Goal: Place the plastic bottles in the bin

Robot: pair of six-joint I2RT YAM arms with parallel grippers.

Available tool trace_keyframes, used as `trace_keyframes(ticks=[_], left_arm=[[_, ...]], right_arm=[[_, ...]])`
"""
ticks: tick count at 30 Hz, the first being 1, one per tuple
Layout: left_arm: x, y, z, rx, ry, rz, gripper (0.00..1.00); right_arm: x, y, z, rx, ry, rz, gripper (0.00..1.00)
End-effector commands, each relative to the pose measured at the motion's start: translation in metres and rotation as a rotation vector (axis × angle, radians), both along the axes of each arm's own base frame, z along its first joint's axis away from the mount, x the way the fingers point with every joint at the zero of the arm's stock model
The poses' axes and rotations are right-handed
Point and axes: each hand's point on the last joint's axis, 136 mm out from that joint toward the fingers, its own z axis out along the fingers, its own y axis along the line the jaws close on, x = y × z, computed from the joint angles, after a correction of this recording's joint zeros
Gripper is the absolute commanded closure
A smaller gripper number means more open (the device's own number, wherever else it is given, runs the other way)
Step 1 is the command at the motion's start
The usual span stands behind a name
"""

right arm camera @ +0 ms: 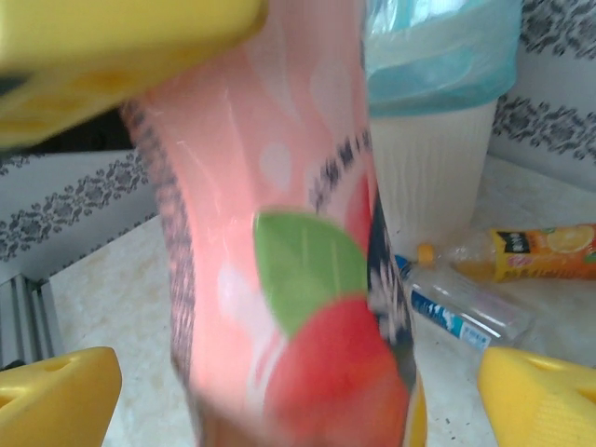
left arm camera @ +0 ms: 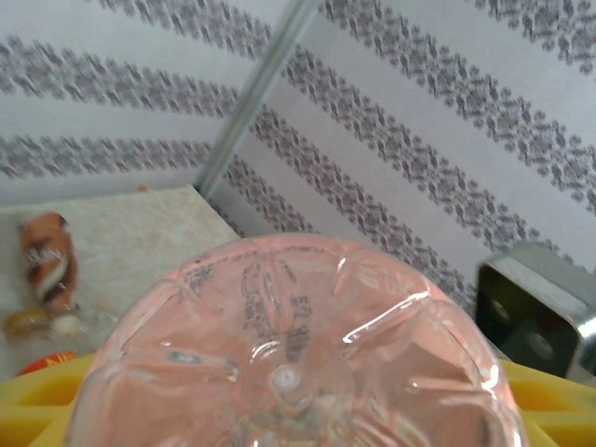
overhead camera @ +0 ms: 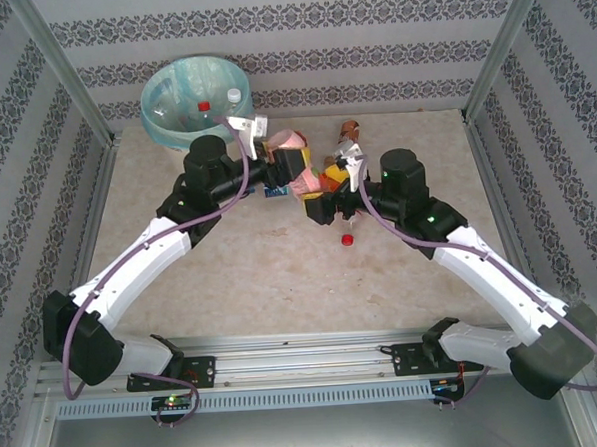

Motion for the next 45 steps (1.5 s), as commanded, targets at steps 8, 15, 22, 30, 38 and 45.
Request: trace_keyframes(ticks=[8,15,22,30,38,45], left_arm=[[0.061,0.122,0.138,0.106,-0.367,0.477,0.50],[0.137,0.203,0.142,0.319,-0.368,0.771,0.51],[0.224,0.243,0.085,0.330,-0.211,0.762,0.51],[0.284,0.220,0.005,0.338,-0.127,0.618,0.50],[0.300,0.224,-0.016,0.418,-0.224,0.662,0.52],[0.300,0.219,-0.089,0.480,-0.037,0.591,0.48]], right_arm=[[-0.005,-0.041,0.050,0.047,-0.160,-0.207,0.02],[-0.017,-0.056,0.054,0.055,-0.163,-0.252,0.02],[-0.025,-0.062,0.060,0.088,-0.151,-0.265,0.02],[-0.028,-0.052,0.046,0.115,-0.071,-0.227,0.05],[-0.029,-0.047,0.046,0.098,-0.083,-0.214,0.06],[-0.022,-0.045,0.043,0.096,-0.066,-0.230,0.06]])
